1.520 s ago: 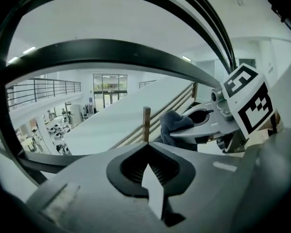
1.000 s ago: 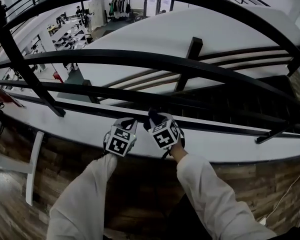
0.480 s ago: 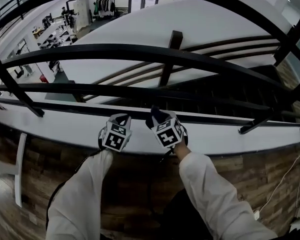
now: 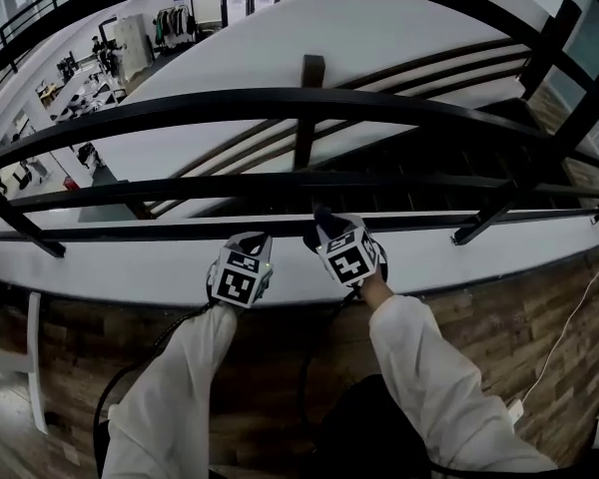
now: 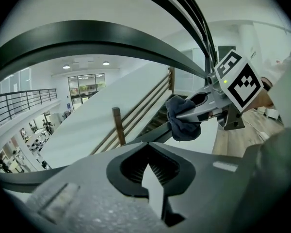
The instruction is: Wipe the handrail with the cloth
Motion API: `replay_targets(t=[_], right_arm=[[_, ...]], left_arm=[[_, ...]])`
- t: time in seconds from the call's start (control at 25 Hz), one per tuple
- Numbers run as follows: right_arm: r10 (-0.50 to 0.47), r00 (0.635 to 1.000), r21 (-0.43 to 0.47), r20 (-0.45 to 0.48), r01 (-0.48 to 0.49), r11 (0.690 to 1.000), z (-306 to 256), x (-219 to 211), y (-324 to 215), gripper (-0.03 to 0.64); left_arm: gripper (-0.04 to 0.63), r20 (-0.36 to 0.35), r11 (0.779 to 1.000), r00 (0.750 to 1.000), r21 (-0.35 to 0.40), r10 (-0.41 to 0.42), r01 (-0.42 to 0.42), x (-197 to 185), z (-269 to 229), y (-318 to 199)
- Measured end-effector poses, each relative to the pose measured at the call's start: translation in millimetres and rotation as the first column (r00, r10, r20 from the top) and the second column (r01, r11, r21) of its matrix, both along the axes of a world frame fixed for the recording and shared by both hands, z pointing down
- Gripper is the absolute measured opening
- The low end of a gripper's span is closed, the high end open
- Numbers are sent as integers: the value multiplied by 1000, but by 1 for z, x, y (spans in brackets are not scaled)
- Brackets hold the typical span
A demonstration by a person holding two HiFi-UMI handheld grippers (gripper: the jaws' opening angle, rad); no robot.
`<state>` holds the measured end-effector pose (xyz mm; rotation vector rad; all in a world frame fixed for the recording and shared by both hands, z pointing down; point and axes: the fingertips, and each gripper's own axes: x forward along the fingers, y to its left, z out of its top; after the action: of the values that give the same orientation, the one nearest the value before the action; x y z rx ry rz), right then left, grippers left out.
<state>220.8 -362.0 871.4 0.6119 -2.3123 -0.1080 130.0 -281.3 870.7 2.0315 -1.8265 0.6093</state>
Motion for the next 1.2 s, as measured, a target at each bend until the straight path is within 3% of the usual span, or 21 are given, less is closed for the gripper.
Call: replay_targets(t=[0.28,0.84,1.2], right_arm=[[90,994,1,58,-90,996,-3,66,-41,105],[258,965,45,35,-260,965,-7,210,-126,106],[330,944,53,11,-330,943,-8,269,-174,107]], left_arm=[[1,-5,999,998,-3,55,-55,49,-13,-24],[2,-45,988,987,-17,151,-152,118,-14,-44],[2,-88,980,977,-21,194,-196,156,-8,-60]])
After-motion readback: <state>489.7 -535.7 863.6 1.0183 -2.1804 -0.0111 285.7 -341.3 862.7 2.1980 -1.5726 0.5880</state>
